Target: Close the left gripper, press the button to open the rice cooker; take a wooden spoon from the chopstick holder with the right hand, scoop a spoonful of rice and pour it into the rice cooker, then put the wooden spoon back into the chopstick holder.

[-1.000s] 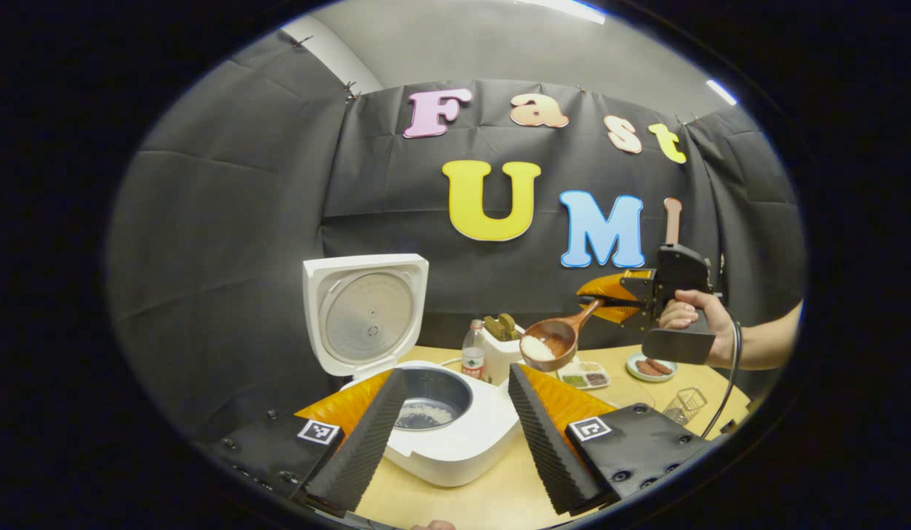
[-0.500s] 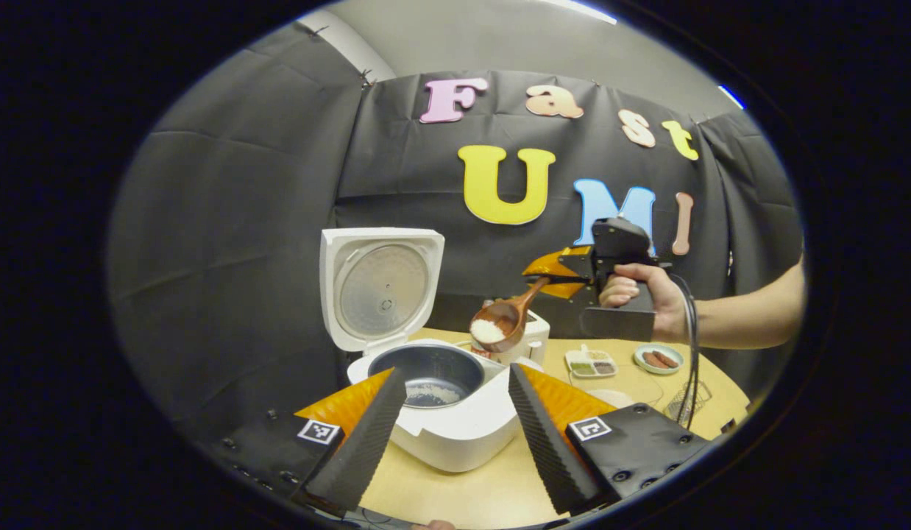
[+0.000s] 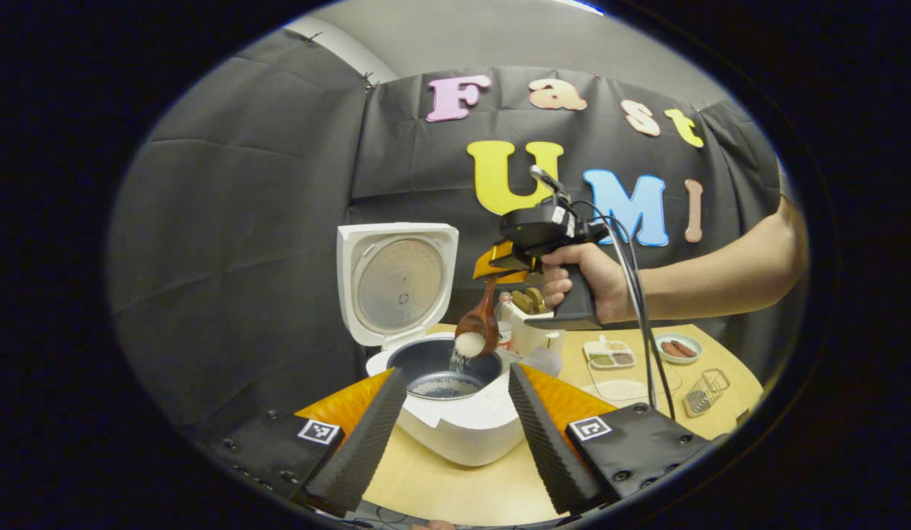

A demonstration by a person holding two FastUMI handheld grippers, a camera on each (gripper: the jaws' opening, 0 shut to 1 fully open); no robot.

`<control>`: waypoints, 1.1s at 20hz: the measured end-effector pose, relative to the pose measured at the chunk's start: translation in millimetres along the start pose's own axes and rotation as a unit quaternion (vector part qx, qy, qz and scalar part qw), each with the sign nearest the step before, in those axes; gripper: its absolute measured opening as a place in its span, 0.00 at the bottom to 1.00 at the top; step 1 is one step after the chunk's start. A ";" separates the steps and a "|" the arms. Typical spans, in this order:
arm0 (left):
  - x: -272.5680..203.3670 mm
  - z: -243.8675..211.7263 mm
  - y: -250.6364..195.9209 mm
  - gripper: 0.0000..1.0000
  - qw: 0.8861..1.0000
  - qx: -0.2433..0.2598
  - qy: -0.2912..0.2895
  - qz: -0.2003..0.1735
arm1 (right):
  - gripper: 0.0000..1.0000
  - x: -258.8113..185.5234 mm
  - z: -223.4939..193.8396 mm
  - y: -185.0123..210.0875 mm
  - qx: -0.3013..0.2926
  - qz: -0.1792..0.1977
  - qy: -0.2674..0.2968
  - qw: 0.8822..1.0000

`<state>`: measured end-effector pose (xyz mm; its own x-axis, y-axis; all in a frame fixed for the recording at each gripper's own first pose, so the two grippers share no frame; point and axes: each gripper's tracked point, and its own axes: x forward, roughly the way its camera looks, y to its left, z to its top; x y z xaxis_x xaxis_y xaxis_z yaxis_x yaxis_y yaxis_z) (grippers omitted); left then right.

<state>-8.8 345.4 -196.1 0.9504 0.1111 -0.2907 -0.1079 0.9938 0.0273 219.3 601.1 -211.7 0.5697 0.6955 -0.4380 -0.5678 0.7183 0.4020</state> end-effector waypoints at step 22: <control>-25.0 20.1 -15.0 0.99 0.998 -0.039 -0.028 0.028 | 0.08 -81.3 49.5 8.2 0.086 0.069 -0.026 0.994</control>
<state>-25.1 327.9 -170.0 0.9567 0.1688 -0.2371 -0.1819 0.9827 -0.0341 197.8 551.4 -133.0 0.5252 0.7846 -0.3295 -0.5349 0.6056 0.5892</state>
